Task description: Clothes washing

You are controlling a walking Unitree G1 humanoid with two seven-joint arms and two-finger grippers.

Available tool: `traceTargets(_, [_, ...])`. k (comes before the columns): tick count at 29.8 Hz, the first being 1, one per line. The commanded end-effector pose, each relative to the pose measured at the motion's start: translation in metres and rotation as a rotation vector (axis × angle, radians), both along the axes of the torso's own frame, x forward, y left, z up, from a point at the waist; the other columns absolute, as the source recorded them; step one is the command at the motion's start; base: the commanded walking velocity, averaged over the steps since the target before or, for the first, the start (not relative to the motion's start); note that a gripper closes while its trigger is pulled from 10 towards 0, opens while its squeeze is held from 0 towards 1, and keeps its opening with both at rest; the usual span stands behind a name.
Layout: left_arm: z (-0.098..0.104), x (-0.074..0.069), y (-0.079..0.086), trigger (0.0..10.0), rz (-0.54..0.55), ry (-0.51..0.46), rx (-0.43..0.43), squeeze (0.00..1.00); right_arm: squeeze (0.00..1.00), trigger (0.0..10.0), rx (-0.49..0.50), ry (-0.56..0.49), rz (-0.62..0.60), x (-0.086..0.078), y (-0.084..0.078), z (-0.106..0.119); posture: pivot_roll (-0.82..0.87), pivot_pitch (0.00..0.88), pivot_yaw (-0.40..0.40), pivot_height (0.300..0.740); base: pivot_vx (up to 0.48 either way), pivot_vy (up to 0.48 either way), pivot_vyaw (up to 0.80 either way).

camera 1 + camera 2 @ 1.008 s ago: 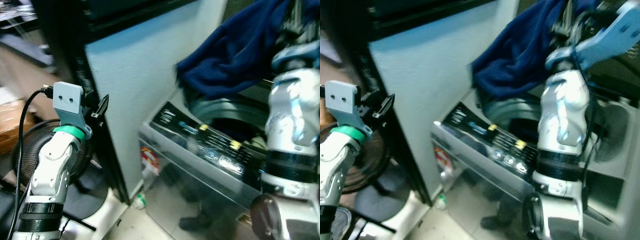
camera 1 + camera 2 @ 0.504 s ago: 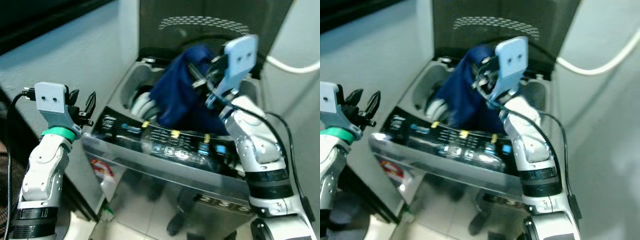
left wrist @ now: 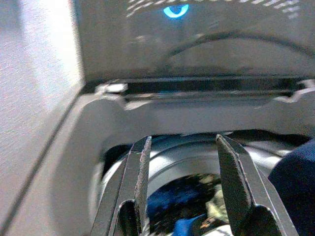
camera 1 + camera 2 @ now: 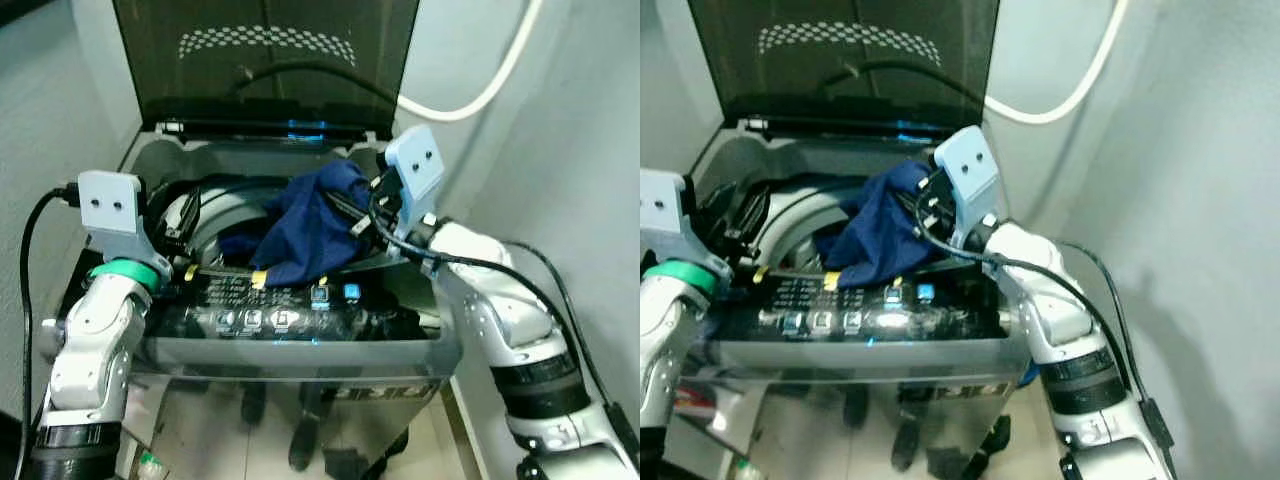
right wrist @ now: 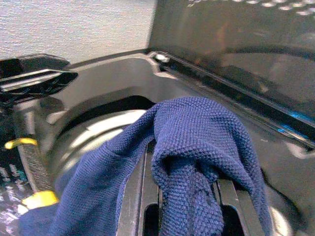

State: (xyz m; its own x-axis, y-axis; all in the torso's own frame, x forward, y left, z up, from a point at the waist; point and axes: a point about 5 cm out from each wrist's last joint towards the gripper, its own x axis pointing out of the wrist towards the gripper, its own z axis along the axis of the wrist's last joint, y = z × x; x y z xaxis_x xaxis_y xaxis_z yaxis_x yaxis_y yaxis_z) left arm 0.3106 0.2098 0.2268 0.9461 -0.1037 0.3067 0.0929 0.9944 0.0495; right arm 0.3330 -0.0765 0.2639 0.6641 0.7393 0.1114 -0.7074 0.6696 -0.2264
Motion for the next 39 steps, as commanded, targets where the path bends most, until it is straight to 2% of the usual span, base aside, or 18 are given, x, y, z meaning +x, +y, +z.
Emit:
traceTargets(1, [-0.001,-0.003,-0.001,10.0,0.002,0.012,0.021,0.0,0.0,10.0,-0.031,0.034,0.018,0.001,0.008,-0.001,0.07,0.022,0.005,0.74,0.0,0.0,0.0])
traceTargets(7, [-0.002,-0.004,-0.005,10.0,-0.01,0.038,0.087,0.0,0.0,10.0,-0.025,0.039,0.065,0.008,0.031,0.011,0.08,0.022,-0.003,0.74,0.0,0.0,0.0])
traceTargets(9, [-0.002,-0.005,-0.005,10.0,-0.013,0.037,0.097,0.0,0.0,10.0,0.048,0.033,0.075,0.01,0.034,0.023,0.08,0.022,-0.003,0.74,0.0,0.0,0.0])
traceTargets(10, [-0.002,-0.006,-0.005,10.0,-0.01,0.04,0.107,0.0,1.0,10.0,0.122,0.025,0.072,0.012,0.037,0.035,0.08,0.022,-0.003,0.74,0.0,0.0,0.0])
traceTargets(14, [-0.004,-0.008,-0.009,10.0,-0.026,0.05,0.173,0.0,1.0,10.0,0.188,0.012,0.063,0.014,0.04,0.047,0.08,0.022,-0.003,0.74,0.0,0.0,0.0])
traceTargets(16, [-0.005,-0.009,-0.01,10.0,-0.031,0.051,0.176,0.0,1.0,10.0,0.162,-0.003,0.058,0.015,0.04,0.047,0.09,0.02,-0.033,0.74,0.0,0.0,0.0])
traceTargets(17, [-0.004,-0.01,-0.011,10.0,-0.032,0.049,0.171,0.0,0.0,10.0,0.109,-0.005,0.073,0.013,0.041,0.043,0.09,0.02,-0.033,0.74,0.0,0.0,0.0])
traceTargets(20, [-0.004,-0.011,-0.01,10.0,-0.03,0.048,0.161,0.0,0.0,10.0,0.046,0.01,0.096,0.011,0.041,0.038,0.09,0.021,-0.033,0.74,0.0,0.0,0.0])
traceTargets(22, [-0.003,-0.011,-0.01,10.0,-0.034,0.05,0.156,0.0,0.0,10.0,-0.105,0.1,0.136,0.007,0.035,0.021,0.09,0.022,-0.026,0.74,0.0,0.0,0.0])
traceTargets(24, [-0.003,-0.011,-0.01,10.0,-0.034,0.05,0.156,0.0,0.0,10.0,-0.105,0.1,0.136,0.007,0.035,0.021,0.09,0.022,-0.026,0.74,0.0,0.0,0.0])
traceTargets(25, [-0.003,-0.01,-0.01,10.0,-0.04,0.052,0.158,0.0,0.0,10.0,-0.269,0.121,0.159,0.004,0.027,0.006,0.08,0.022,-0.016,0.74,0.0,0.0,0.0])
traceTargets(26, [-0.003,-0.01,-0.01,10.0,-0.04,0.052,0.158,0.0,0.0,10.0,-0.269,0.121,0.159,0.004,0.027,0.006,0.08,0.022,-0.016,0.74,0.0,0.0,0.0])
traceTargets(27, [-0.003,-0.009,-0.011,10.0,-0.048,0.056,0.163,0.0,0.29,10.0,-0.434,0.141,0.157,0.003,0.015,-0.009,0.08,0.023,-0.01,0.74,0.0,0.0,0.0])
traceTargets(28, [-0.003,-0.009,-0.011,10.0,-0.048,0.056,0.163,0.0,0.29,10.0,-0.434,0.141,0.157,0.003,0.015,-0.009,0.08,0.023,-0.01,0.74,0.0,0.0,0.0])
traceTargets(29, [-0.003,-0.008,-0.012,10.0,-0.058,0.06,0.166,0.0,1.0,10.0,-0.507,0.166,0.138,0.004,0.006,-0.016,0.08,0.023,-0.01,0.74,0.0,0.0,0.0])
traceTargets(32, [-0.004,-0.008,-0.014,10.0,-0.069,0.065,0.173,0.0,1.0,10.0,-0.525,0.154,0.087,0.009,-0.002,-0.015,0.08,0.024,0.001,0.74,0.0,0.0,0.0])
traceTargets(33, [-0.003,-0.007,-0.014,10.0,-0.075,0.067,0.176,0.0,0.0,10.0,-0.491,0.129,0.021,0.015,-0.004,-0.008,0.08,0.024,0.001,0.74,0.0,0.0,0.0])
traceTargets(39, [-0.003,-0.006,-0.015,10.0,-0.086,0.069,0.187,0.0,0.0,10.0,-0.44,0.066,-0.097,0.026,-0.009,0.007,0.07,0.026,0.009,0.74,0.0,0.0,0.0])
